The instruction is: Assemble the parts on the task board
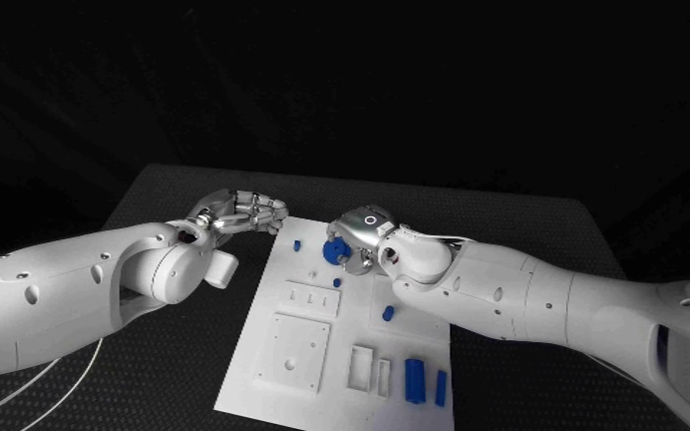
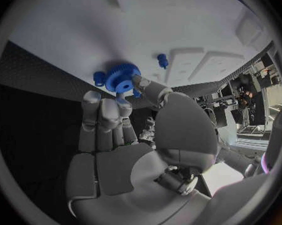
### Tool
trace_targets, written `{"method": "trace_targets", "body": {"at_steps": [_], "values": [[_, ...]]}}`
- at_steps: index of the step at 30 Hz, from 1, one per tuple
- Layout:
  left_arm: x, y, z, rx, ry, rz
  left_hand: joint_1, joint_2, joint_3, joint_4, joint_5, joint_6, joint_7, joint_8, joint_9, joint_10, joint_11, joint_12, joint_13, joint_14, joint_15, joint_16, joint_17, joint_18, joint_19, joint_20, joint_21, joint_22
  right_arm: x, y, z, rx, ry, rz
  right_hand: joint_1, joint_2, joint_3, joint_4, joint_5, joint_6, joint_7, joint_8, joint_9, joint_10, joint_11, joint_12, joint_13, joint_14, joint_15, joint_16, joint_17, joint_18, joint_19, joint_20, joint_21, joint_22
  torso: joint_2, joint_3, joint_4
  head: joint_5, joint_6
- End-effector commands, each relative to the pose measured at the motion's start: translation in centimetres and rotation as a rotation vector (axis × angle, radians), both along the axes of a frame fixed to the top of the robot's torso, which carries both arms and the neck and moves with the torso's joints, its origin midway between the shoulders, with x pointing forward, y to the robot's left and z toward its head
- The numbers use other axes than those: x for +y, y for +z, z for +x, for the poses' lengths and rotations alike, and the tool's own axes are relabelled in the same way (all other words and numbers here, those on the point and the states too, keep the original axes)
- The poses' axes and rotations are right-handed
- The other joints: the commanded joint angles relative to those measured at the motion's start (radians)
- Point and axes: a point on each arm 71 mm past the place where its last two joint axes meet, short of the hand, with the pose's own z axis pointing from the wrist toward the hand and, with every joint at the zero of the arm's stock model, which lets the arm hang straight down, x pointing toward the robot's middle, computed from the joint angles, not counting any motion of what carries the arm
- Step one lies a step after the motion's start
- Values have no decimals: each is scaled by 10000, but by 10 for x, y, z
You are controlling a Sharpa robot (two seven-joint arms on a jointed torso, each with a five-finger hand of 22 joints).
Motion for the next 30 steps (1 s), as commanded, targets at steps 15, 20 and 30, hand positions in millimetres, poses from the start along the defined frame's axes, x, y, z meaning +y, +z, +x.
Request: {"method": "trace_targets", "body": {"at_steps": [15, 20, 30], "values": [[-1, 1, 0, -55, -69, -13, 102, 15, -28, 89, -61, 28, 15, -61, -18, 76, -12, -55, -12, 20, 11, -71, 18, 174, -56, 0, -7, 197, -6, -10, 0, 611, -114, -425, -32, -117, -163, -72, 9, 1232, 314, -75, 1, -107, 68, -61, 25, -15, 56, -66, 13, 348, -46, -12, 20, -24, -1, 2, 0, -4, -15], [-1, 1, 0, -53, -66, -10, 103, 14, -31, 94, -61, 27, 15, -62, -18, 76, -11, -57, -12, 20, 11, -72, 19, 174, -56, 1, -6, 197, -6, -11, 1, 791, -187, -393, 11, -164, -257, -227, 15, 481, 558, -505, -190, -155, 291, -76, 42, -17, 241, -98, 12, 348, -82, 7, 2, -43, -3, 4, 2, -6, -12], [-1, 1, 0, -51, -59, -8, 108, 9, -42, 113, -62, 23, 18, -65, -20, 71, -6, -63, -14, 18, 13, -79, 24, 173, -59, 2, -6, 197, -14, -16, 5, 1319, -480, -635, 268, 312, 368, -1135, 3261, -223, 632, -822, -315, -304, 377, -56, 99, -83, 337, -138, 66, 348, -201, 163, 21, -29, -4, -6, 2, -3, -9]]}}
